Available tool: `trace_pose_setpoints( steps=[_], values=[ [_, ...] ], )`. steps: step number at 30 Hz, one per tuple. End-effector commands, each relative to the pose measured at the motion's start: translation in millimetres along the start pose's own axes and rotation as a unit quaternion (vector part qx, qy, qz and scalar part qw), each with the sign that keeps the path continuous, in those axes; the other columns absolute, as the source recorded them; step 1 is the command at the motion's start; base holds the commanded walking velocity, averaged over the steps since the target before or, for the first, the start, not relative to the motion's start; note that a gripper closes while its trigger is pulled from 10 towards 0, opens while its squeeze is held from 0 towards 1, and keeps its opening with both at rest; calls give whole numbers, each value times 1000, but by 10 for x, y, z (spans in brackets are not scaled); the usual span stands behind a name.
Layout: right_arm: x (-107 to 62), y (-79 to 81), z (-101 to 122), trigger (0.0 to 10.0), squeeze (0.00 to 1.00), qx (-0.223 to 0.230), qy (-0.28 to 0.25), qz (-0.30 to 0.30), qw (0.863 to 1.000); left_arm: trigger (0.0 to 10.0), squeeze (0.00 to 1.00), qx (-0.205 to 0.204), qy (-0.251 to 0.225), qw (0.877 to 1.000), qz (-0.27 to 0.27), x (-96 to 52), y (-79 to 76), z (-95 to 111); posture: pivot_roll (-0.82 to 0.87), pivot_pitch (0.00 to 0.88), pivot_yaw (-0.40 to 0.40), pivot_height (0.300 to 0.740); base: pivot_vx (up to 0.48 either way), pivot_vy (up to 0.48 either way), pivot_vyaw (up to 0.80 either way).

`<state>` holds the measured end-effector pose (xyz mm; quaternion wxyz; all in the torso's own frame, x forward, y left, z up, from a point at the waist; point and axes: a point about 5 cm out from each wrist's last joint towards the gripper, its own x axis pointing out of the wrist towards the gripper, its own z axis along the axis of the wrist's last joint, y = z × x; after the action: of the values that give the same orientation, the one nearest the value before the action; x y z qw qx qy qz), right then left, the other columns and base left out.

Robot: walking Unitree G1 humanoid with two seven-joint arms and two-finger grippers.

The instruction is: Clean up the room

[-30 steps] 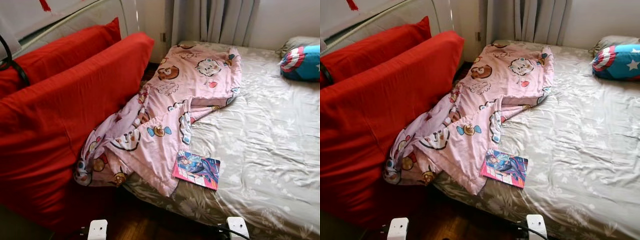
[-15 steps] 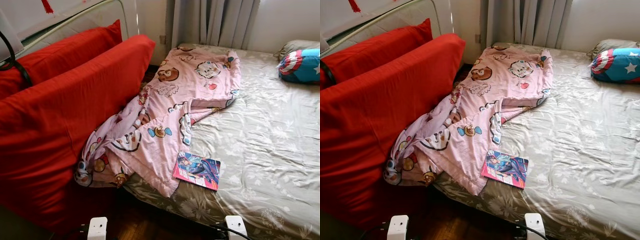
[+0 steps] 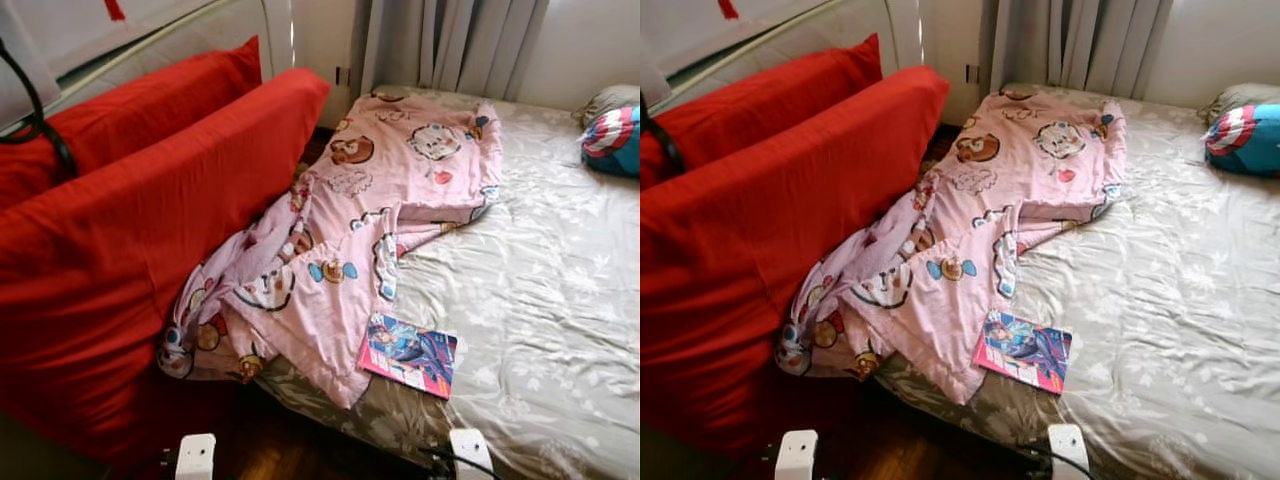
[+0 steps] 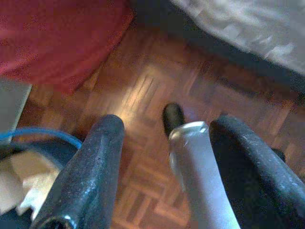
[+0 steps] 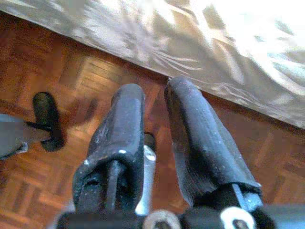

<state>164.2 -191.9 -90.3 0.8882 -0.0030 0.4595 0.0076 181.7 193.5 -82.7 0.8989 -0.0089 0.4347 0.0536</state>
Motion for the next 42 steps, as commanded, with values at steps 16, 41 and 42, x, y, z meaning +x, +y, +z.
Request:
trace_pose_setpoints(
  steps=[16,41,42],
  values=[
    [1,27,13,10000,0,7,-11,6,1000,10000,0,-13,-10,1000,1,-7,42,3,-119,95,9,740,72,0,0],
    [-186,61,1418,10000,0,40,-377,43,924,10000,0,-12,-366,929,-55,-313,-21,1121,-129,82,-7,740,0,0,0],
    [-211,69,1436,10000,0,36,-386,48,921,10000,0,-10,-381,923,-54,-363,-42,1143,-131,76,-9,740,0,0,0]
  ],
)
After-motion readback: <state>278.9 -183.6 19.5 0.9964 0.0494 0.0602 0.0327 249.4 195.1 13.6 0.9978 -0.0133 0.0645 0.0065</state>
